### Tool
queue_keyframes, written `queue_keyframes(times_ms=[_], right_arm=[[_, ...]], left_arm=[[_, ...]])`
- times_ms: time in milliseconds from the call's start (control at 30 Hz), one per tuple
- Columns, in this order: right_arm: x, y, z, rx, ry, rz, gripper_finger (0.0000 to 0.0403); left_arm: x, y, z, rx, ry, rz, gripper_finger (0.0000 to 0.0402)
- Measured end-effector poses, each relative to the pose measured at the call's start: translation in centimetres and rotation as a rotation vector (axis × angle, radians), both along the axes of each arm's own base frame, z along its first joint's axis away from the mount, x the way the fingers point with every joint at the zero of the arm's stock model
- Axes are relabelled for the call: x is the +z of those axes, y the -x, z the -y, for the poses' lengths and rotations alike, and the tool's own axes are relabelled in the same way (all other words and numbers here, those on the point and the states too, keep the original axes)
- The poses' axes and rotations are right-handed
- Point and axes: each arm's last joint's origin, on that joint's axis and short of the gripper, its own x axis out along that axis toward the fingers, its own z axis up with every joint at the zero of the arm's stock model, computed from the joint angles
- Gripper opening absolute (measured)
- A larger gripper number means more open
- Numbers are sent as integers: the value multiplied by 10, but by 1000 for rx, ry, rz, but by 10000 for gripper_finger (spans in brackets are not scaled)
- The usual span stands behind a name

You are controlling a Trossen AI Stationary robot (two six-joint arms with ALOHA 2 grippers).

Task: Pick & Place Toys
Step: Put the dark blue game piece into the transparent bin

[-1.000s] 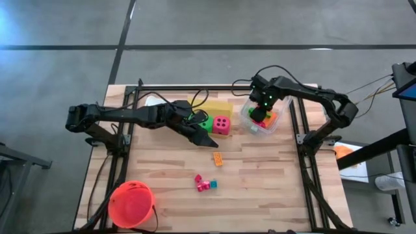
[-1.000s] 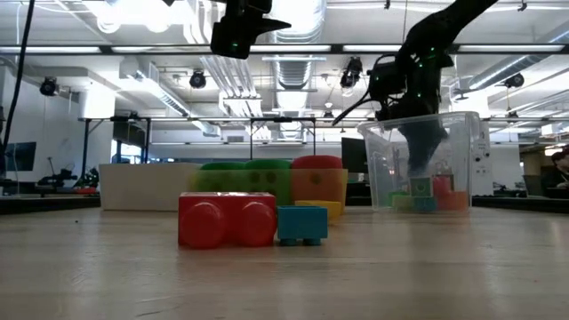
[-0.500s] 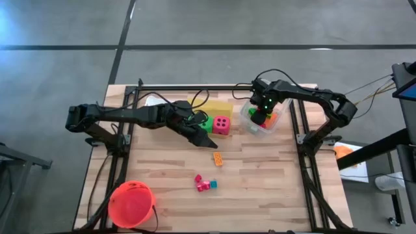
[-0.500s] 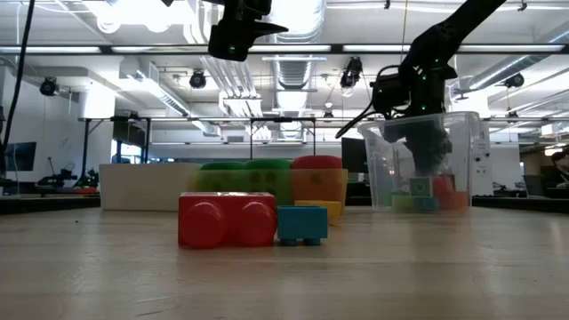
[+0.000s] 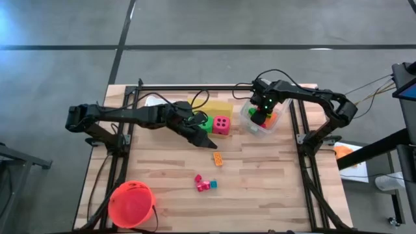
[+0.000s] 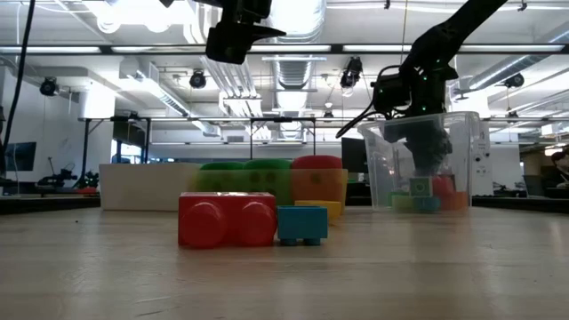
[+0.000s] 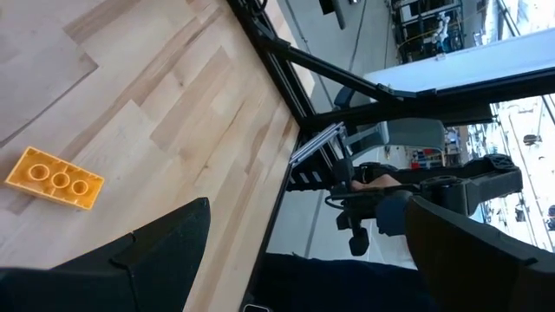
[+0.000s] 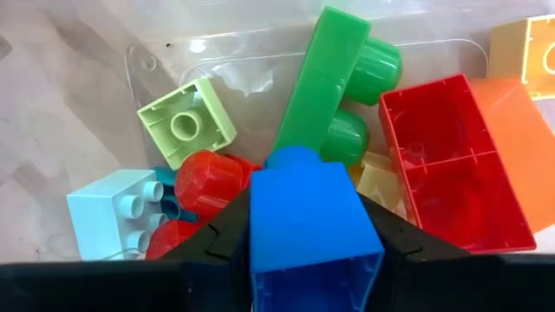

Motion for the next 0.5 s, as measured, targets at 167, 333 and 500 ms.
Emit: queue_keyframes(times_ms=[167, 333, 500], right_arm=[[0, 0, 0, -3, -3, 5, 158], [0, -1, 0, 3, -10, 16, 204], [0, -1, -1, 2, -45, 40, 252]], left_arm=[[-1, 0, 0, 0, 1, -7, 368], [-1, 1, 0, -1, 1, -12, 368], [-2, 1, 0, -3, 2, -19, 368]])
